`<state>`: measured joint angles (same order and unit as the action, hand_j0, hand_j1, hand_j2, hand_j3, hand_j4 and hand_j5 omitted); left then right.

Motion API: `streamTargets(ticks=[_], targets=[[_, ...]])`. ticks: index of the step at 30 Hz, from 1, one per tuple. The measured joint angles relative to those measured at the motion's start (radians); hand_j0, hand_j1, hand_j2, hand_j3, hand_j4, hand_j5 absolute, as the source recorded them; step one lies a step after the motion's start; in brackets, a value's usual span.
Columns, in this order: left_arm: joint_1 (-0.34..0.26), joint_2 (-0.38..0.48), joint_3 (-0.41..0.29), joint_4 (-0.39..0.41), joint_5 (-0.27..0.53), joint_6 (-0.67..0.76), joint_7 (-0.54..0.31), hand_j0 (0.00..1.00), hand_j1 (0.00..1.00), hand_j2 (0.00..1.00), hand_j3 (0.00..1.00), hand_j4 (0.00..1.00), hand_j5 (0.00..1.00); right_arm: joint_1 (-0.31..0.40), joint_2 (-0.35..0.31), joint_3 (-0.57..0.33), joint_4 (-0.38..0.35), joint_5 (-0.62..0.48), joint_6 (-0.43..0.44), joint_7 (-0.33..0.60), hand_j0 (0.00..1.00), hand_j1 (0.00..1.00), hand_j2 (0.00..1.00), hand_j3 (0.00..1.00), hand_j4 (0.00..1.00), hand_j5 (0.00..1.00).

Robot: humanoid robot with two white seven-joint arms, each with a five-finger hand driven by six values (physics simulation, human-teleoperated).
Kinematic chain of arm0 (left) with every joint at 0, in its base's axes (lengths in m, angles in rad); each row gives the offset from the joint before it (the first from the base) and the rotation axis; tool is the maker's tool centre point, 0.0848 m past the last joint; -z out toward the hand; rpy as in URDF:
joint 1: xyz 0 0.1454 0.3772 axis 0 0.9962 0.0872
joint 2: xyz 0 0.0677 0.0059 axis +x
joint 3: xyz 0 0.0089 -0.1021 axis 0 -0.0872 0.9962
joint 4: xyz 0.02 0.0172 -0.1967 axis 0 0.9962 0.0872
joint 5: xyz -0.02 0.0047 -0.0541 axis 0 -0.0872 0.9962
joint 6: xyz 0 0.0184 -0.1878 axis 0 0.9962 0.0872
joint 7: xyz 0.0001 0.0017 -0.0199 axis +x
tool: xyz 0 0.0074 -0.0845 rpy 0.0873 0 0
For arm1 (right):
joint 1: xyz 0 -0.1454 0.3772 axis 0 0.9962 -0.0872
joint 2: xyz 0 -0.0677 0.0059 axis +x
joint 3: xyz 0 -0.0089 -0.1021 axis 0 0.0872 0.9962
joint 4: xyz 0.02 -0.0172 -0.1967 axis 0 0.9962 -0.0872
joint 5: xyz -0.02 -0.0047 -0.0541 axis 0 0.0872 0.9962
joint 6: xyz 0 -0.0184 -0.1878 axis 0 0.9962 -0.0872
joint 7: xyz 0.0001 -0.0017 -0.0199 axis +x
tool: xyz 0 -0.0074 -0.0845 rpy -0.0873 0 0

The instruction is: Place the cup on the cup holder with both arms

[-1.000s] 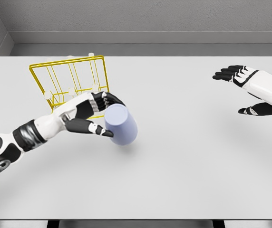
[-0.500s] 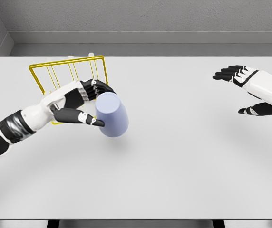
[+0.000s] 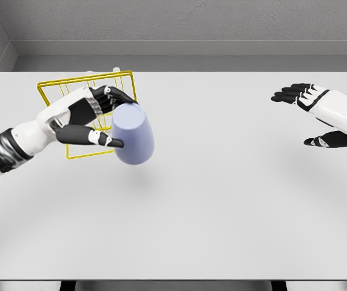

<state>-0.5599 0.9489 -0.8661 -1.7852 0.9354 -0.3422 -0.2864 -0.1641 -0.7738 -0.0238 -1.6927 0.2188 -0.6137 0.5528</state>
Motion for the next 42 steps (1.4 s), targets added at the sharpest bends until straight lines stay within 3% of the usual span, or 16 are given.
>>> streamTargets(ticks=[42], targets=[[-0.012,0.017,0.087,0.054,0.072,-0.015,0.006,0.63,0.63,0.63,0.63,0.63,0.63,0.002,0.000,0.000,0.001,0.000,0.000,0.000,1.00,1.00,1.00,1.00,1.00,1.00]])
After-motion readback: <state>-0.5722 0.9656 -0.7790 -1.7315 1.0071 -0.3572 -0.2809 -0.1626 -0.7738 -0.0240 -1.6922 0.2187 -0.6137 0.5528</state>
